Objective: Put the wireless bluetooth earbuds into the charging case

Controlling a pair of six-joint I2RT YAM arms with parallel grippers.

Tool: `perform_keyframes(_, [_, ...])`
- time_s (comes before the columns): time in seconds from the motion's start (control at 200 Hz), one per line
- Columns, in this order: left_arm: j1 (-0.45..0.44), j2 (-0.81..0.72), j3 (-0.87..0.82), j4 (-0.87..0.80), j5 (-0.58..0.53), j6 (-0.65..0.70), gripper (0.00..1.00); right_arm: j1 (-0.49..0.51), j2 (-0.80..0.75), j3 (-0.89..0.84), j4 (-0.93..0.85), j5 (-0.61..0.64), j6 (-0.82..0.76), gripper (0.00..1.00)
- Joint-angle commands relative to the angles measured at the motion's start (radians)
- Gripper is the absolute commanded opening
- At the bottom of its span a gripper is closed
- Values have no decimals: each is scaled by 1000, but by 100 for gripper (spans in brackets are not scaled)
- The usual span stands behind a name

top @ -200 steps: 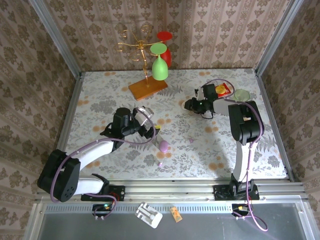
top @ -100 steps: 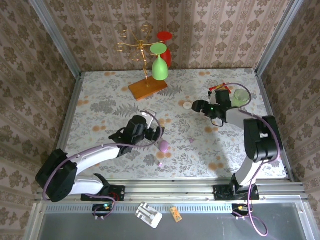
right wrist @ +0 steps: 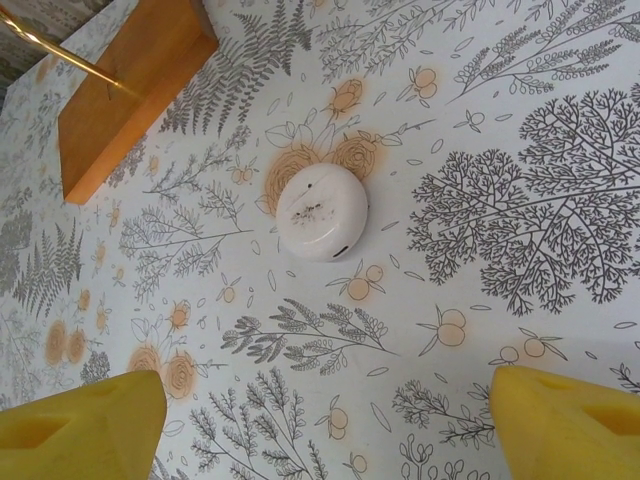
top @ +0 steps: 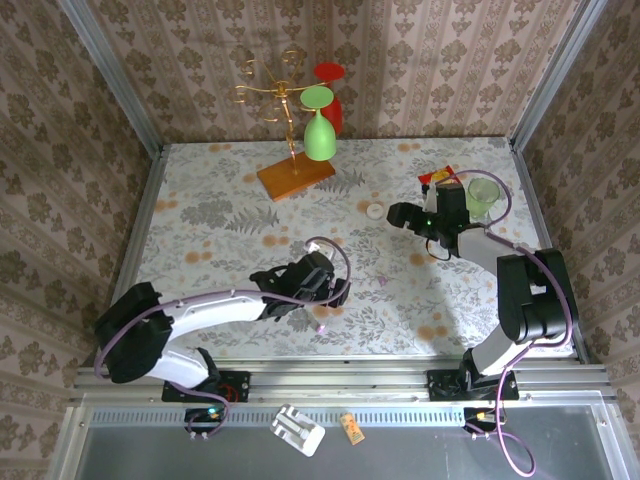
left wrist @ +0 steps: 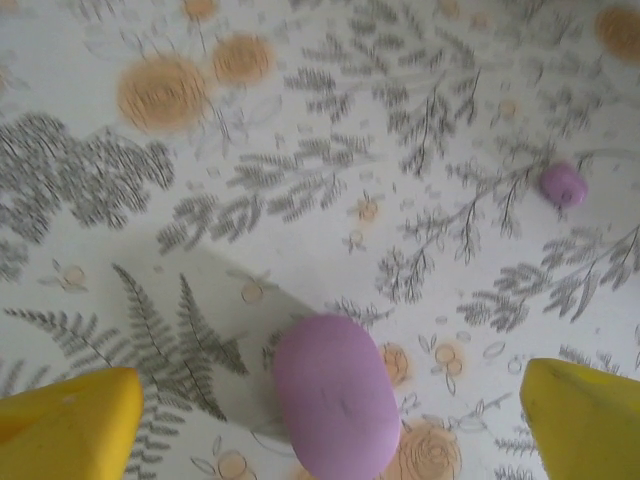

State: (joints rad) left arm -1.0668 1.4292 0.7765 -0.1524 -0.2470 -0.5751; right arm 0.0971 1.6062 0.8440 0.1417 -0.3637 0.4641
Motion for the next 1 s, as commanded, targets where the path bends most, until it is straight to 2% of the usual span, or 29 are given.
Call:
perform_keyframes(0.0, [-22, 54, 70, -143, 60, -81, 94, 4, 8, 5, 32, 6, -7, 84])
perform_keyframes(0.35, [-31, 191, 183, -297, 78, -119, 77, 4, -15, -5, -11, 2, -23, 82])
perform_keyframes(0.765, [-9, 243, 208, -305, 103, -118, 51, 4, -15, -6, -15, -6, -13, 81])
perform_keyframes(0.995, [7, 272, 219, -305, 120, -91, 46, 4, -30, -7, -30, -29, -18, 80])
